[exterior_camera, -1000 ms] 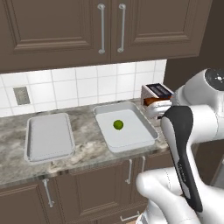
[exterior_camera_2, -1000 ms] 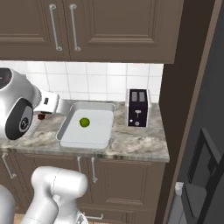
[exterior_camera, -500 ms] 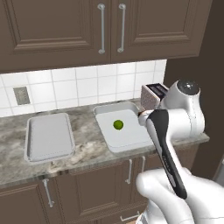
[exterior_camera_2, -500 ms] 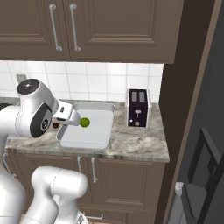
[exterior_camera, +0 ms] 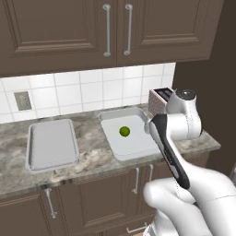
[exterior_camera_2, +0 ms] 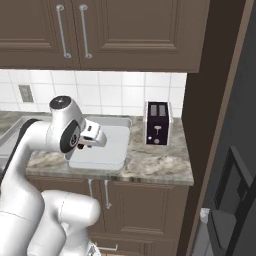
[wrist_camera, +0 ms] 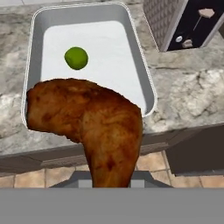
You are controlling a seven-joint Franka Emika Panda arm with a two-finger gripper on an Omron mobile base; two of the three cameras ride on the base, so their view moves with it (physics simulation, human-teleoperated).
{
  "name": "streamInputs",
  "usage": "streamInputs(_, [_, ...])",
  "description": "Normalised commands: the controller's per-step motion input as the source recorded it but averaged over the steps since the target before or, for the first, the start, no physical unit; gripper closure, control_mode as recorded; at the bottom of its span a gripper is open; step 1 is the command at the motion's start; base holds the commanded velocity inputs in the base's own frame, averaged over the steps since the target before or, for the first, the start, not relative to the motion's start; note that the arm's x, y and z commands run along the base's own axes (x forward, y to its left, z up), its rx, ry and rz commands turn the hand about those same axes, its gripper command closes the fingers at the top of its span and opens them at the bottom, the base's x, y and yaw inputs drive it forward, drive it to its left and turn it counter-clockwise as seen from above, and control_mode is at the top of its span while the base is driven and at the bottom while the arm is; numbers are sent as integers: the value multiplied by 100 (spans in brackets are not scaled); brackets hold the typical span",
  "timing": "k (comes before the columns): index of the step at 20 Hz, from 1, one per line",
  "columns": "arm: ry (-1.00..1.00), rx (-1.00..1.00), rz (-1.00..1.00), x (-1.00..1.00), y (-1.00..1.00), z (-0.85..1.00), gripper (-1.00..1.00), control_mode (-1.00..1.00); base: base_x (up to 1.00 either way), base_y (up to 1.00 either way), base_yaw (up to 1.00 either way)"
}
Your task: Place one lime and one chicken drumstick in each tupperware on the nearby counter, to pack two identical lunches.
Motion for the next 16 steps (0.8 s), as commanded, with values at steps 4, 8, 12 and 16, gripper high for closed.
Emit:
streamInputs(4, [6, 0, -2, 76, 0, -29, 100, -100, 0, 0, 0])
streamInputs(8, [4, 0, -2, 79, 0, -31, 100, -100, 0, 0, 0])
streamInputs(12, [1, 0, -2, 76, 0, -39, 100, -100, 0, 0, 0])
streamInputs(16, [0, 0, -1, 67, 0, -44, 100, -100, 0, 0, 0])
